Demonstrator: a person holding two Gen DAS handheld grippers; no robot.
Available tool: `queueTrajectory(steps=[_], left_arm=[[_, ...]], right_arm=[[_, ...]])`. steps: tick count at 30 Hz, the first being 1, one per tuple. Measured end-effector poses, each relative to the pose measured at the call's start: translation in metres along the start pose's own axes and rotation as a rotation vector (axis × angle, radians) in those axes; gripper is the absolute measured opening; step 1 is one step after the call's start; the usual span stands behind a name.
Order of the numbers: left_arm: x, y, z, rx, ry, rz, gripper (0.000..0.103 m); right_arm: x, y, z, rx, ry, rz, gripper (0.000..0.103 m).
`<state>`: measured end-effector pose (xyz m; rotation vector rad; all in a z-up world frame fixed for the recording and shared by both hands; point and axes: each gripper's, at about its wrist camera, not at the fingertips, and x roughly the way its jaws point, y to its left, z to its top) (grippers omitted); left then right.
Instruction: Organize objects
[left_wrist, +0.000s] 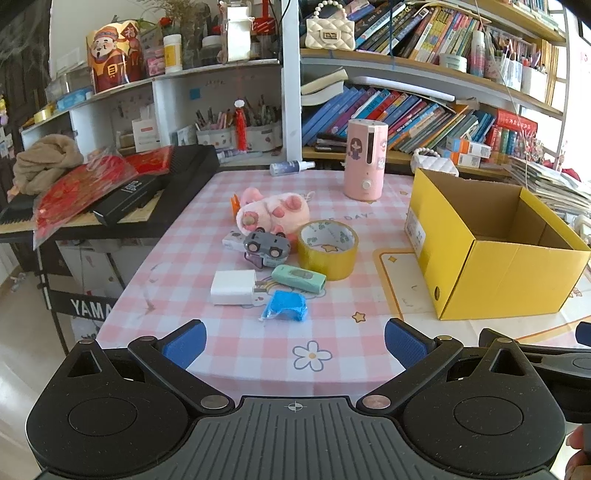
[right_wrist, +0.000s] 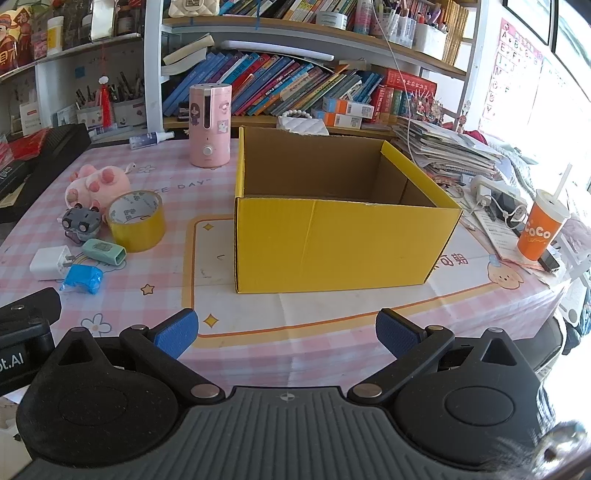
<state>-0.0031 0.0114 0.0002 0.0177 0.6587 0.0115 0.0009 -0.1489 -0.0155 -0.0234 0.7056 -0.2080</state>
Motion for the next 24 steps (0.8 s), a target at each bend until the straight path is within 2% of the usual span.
queueTrajectory(steps=[24], left_arm=[[0.003, 0.026, -0.003, -0.07, 0.016, 0.047, 0.103]], right_arm=[[0.003, 0.027, 0.005, -0.068, 0.019, 0.054, 0.103]])
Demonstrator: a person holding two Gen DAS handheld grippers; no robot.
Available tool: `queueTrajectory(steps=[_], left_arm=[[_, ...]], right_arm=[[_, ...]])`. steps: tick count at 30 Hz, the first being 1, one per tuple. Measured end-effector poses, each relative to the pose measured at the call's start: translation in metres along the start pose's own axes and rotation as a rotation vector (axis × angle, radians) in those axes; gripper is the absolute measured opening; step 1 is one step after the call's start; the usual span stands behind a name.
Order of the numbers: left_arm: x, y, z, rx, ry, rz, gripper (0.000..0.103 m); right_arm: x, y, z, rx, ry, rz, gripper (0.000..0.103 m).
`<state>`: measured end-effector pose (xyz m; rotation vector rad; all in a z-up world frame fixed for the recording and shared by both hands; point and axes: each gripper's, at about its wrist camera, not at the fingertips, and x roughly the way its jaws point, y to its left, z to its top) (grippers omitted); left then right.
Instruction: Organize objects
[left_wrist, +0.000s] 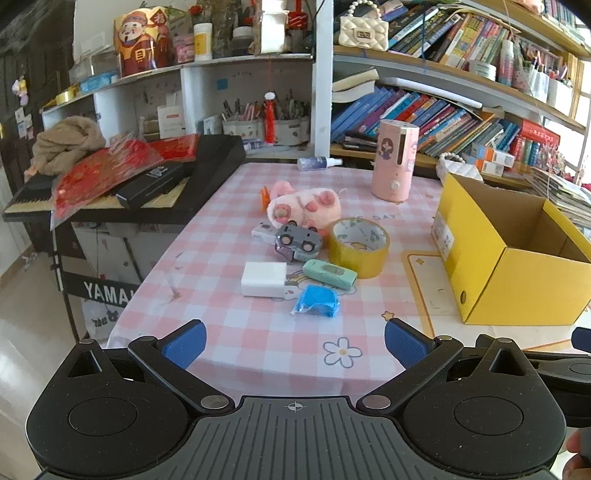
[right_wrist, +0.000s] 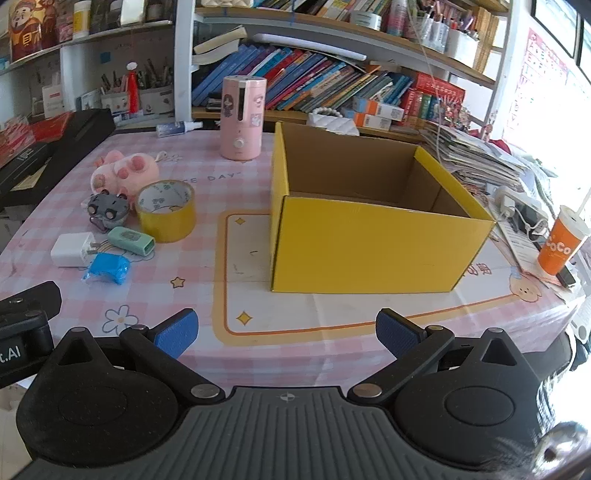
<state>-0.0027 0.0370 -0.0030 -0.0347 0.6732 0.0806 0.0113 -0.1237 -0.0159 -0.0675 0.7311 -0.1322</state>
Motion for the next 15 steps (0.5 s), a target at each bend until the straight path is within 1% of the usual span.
queueTrajectory(steps=[7, 15], left_arm=[[0.009, 0.007, 0.001, -0.033, 0.025, 0.026, 0.103], [0.023, 0.018, 0.008, -0.067, 0.036, 0.073, 0.103]], right_arm=[[0.01, 0.008, 0.004, -0.02, 0.017, 0.045, 0.103], [0.027, 0.022, 0.018, -0.055, 0.019, 0.108, 0.103]])
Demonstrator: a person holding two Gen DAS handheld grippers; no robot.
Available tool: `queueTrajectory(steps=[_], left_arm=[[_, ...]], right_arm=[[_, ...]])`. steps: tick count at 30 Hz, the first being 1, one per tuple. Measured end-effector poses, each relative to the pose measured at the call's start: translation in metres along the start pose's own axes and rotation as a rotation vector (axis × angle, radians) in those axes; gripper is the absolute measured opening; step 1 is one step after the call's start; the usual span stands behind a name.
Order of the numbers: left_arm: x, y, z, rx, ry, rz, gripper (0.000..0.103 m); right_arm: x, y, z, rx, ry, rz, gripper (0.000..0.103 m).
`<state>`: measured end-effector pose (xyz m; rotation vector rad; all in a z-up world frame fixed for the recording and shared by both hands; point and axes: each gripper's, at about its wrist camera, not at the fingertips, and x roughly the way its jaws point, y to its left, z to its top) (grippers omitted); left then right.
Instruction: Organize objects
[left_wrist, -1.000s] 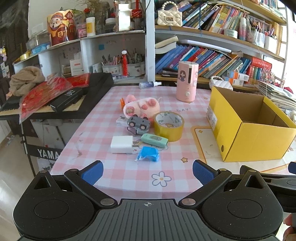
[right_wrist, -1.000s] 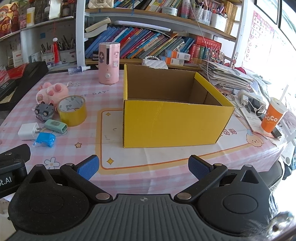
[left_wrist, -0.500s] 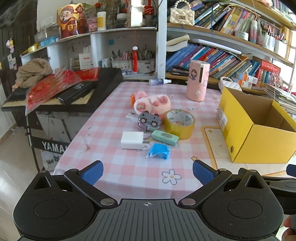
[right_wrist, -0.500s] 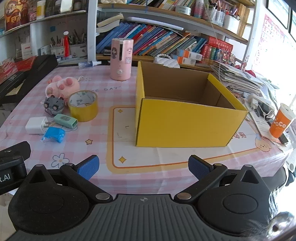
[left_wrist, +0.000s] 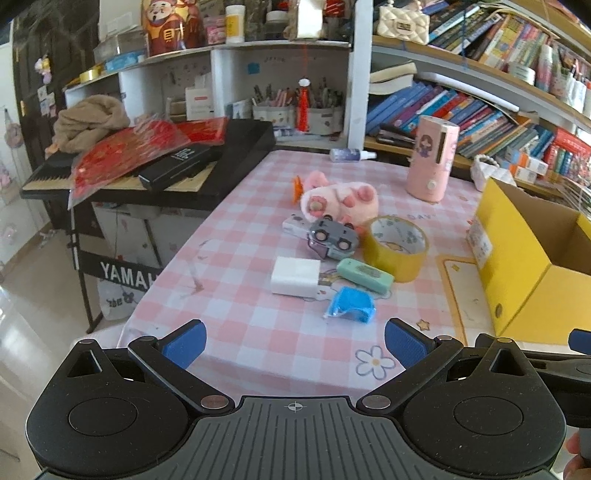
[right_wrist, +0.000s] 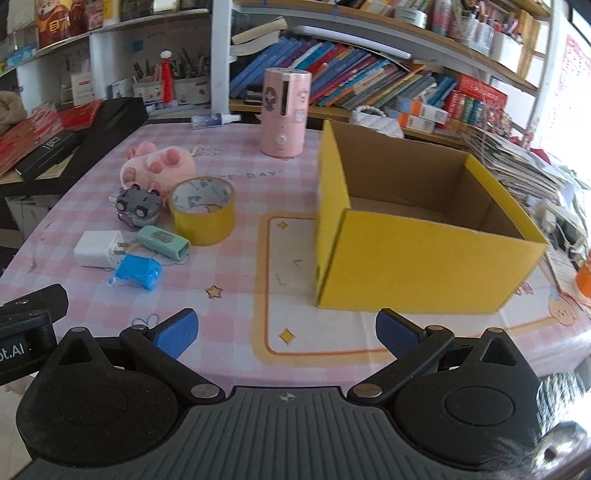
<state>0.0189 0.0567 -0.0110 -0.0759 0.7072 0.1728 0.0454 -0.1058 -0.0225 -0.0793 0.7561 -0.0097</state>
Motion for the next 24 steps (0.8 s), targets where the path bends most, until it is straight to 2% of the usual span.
queueTrajectory(steps=[7, 13, 18, 24], left_arm=[[0.011, 0.006, 0.008, -0.025, -0.003, 0.034, 0.103], [0.023, 0.013, 0.019, -0.055, -0.02, 0.101, 0.103], [0.039, 0.011, 0.027, -0.06, 0.005, 0.092, 0.103], [0.062, 0.004, 0.031, -0.047, 0.044, 0.014, 0.101]], right_arm=[[0.018, 0.008, 0.013, -0.028, 0.008, 0.053, 0.103], [0.03, 0.012, 0.03, -0.029, -0.02, 0.165, 0.099], [0.044, 0.017, 0.046, -0.055, -0.046, 0.226, 0.091], [0.068, 0.016, 0.067, -0.072, -0.043, 0.229, 0.083]])
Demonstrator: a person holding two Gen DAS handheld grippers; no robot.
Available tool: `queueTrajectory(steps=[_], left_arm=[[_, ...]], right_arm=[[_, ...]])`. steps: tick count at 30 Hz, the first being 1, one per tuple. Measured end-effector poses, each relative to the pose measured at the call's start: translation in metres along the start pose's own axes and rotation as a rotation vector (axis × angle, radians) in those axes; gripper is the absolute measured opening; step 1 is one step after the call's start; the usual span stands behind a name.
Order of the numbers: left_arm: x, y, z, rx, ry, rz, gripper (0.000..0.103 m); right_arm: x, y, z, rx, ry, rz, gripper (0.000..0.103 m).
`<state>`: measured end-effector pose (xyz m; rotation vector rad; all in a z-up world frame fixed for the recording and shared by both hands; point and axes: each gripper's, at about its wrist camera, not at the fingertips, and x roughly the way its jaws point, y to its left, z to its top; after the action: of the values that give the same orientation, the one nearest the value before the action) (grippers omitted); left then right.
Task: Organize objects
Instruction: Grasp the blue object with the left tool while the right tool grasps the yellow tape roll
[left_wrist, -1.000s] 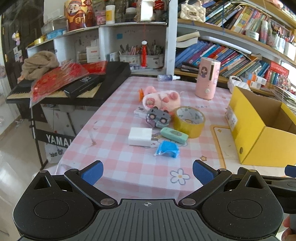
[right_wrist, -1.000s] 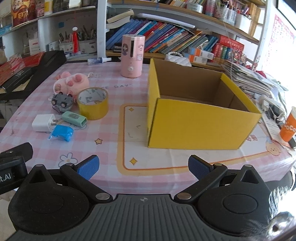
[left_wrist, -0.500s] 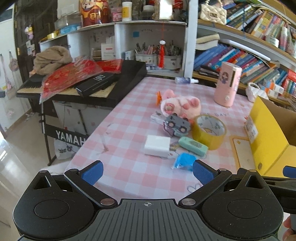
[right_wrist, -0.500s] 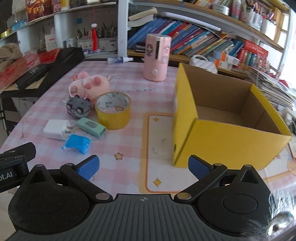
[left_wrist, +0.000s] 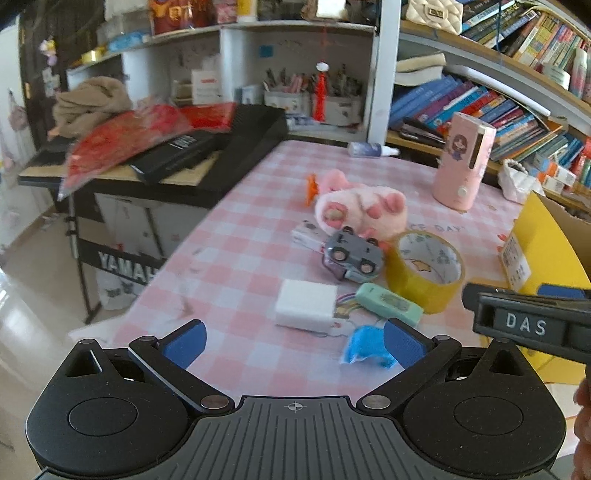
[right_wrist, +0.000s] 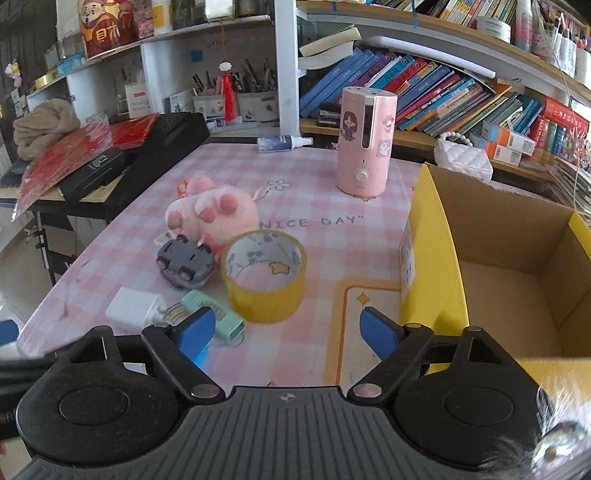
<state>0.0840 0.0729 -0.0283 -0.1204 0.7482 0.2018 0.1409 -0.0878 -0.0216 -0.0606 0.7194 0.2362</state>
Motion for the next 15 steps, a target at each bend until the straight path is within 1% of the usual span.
queueTrajectory(steps=[1, 2, 4, 8, 9, 10, 12, 13, 15], left_arm=[[0.004, -0.001, 0.001, -0.003, 0.008, -0.007, 0.101], [0.011, -0.003, 0.002, 0.004, 0.026, -0.022, 0.101], [0.022, -0.009, 0.003, 0.03, 0.06, -0.046, 0.093], [0.04, -0.024, 0.002, 0.087, 0.106, -0.095, 0.084], [0.044, -0.028, 0.002, 0.104, 0.116, -0.108, 0.079], [0.048, -0.032, 0.001, 0.119, 0.127, -0.12, 0.074], [0.056, -0.04, 0.0, 0.15, 0.15, -0.137, 0.069], [0.06, -0.044, -0.001, 0.166, 0.162, -0.144, 0.068], [0.064, -0.049, -0.002, 0.186, 0.174, -0.15, 0.067]], right_arm=[[0.003, 0.0, 0.002, -0.011, -0.004, 0.001, 0.08], [0.007, -0.001, 0.004, -0.024, -0.007, 0.002, 0.08], [0.012, -0.002, 0.01, -0.038, -0.02, 0.027, 0.08], [0.017, 0.0, 0.021, -0.082, -0.066, 0.043, 0.08], [0.019, 0.001, 0.023, -0.089, -0.071, 0.05, 0.08], [0.022, 0.002, 0.025, -0.094, -0.07, 0.062, 0.08], [0.03, 0.003, 0.029, -0.1, -0.047, 0.075, 0.08], [0.033, 0.003, 0.029, -0.1, -0.033, 0.069, 0.08], [0.041, -0.001, 0.028, -0.077, 0.007, 0.019, 0.079]])
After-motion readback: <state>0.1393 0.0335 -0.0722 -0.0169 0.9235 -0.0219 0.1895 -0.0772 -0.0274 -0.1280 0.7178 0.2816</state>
